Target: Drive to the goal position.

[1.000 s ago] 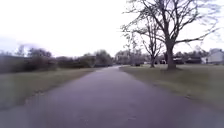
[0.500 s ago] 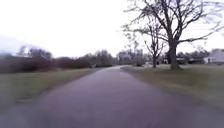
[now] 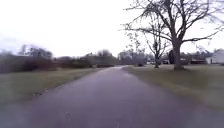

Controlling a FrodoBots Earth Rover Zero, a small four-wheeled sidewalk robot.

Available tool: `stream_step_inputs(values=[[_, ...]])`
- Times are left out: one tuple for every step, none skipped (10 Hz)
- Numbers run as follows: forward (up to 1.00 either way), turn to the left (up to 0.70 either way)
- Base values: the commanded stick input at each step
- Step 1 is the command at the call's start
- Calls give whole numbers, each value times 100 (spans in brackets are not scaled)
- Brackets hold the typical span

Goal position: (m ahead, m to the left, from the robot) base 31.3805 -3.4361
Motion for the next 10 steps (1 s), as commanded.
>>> stream_step_inputs(values=[[100, 0], [100, 0], [100, 0], [100, 0], [100, 0], [100, 0], [100, 0], [100, 0], [100, 0], [100, 0]])
